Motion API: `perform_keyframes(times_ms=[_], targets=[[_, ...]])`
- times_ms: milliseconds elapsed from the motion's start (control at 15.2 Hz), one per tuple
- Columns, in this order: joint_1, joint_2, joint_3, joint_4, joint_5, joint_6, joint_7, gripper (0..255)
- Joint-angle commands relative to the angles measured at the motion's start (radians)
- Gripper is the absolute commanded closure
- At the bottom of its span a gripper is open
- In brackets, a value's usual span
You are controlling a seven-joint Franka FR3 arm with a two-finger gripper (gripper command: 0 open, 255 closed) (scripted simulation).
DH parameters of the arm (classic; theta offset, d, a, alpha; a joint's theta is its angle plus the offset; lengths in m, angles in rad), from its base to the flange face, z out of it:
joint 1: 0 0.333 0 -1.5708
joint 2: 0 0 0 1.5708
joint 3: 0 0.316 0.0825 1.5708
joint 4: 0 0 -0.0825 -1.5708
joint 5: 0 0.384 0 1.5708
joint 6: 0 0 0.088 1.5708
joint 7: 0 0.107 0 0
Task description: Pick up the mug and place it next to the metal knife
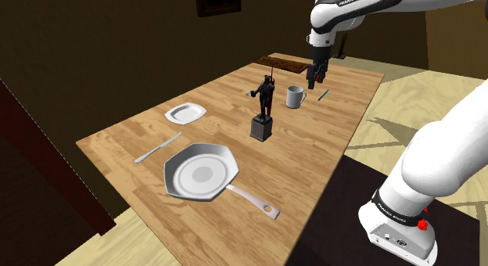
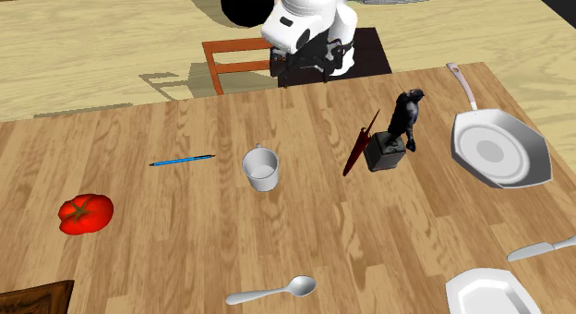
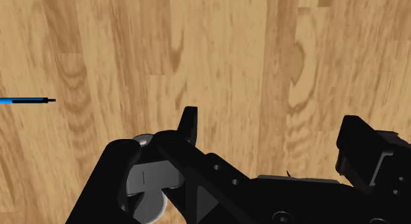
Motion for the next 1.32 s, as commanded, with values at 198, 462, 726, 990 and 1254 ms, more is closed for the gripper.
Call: perform_keyframes(times_ms=[198, 462, 726, 990, 1254], targets=[[-0.014, 0.196, -0.054, 0.135, 0.067, 0.056, -0.114, 0], [-0.045, 0.361, -0.077, 0.269, 0.14, 0.074, -0.204, 0], [-0.096, 0.53, -0.078, 0.431, 0.216, 0.067, -0.283, 0], [-0.163, 0.705, -0.064, 0.629, 0.284, 0.033, -0.341, 0], [-0.189, 0.773, -0.053, 0.688, 0.306, 0.04, -0.358, 0]])
